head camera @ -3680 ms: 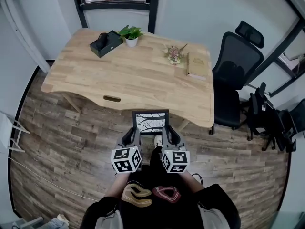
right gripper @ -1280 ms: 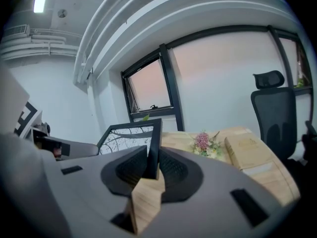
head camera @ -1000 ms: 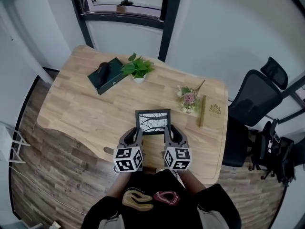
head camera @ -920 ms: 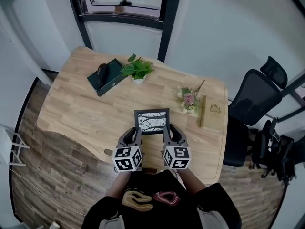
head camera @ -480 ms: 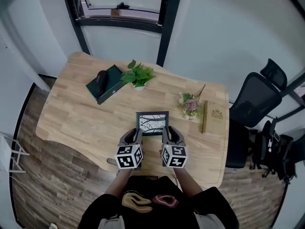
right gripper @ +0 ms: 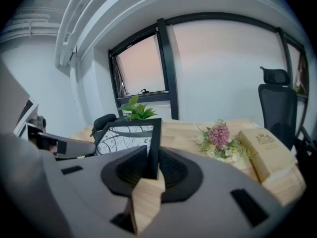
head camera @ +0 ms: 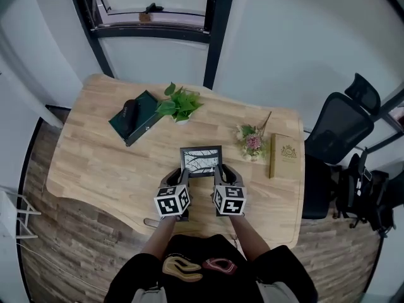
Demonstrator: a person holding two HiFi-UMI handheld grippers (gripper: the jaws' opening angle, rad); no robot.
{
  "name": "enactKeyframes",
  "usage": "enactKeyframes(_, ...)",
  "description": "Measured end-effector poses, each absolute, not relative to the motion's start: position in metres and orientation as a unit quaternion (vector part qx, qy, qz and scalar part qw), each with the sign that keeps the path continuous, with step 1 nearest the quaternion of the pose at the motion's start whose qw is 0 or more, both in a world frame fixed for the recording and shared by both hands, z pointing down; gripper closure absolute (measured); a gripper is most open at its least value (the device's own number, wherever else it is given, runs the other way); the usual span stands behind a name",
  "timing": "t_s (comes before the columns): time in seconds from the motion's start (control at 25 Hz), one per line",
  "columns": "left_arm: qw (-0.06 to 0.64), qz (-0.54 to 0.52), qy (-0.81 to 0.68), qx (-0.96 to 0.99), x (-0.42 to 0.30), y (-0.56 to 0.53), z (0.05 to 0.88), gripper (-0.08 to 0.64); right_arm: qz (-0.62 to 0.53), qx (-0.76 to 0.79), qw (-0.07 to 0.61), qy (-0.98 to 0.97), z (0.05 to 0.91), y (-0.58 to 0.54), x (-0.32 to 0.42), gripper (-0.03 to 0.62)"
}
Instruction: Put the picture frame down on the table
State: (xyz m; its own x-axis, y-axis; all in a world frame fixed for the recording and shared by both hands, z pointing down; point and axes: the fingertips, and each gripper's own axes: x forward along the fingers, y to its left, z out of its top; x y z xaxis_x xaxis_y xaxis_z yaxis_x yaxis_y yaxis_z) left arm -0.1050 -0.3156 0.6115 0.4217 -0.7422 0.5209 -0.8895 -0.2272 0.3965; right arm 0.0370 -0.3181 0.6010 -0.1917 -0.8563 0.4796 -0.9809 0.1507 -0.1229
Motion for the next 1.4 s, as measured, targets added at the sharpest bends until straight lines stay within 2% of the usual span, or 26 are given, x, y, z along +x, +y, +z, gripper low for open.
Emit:
enactKeyframes(0.32, 0.372, 0.119, -0.512, 0.765, -0.103, -0.340, 0.641, 0.478, 0.226, 0.618, 0.174, -0.733, 0.623, -0.341, 0.039, 0.508)
enactKeyframes(1.4, 0.433, 0.172, -0.513, 0.721, -0.099, -0.359, 0.716, 0.479, 0.294, 0.596, 0.239, -0.708, 0.703, -0.364, 0.042, 0.508)
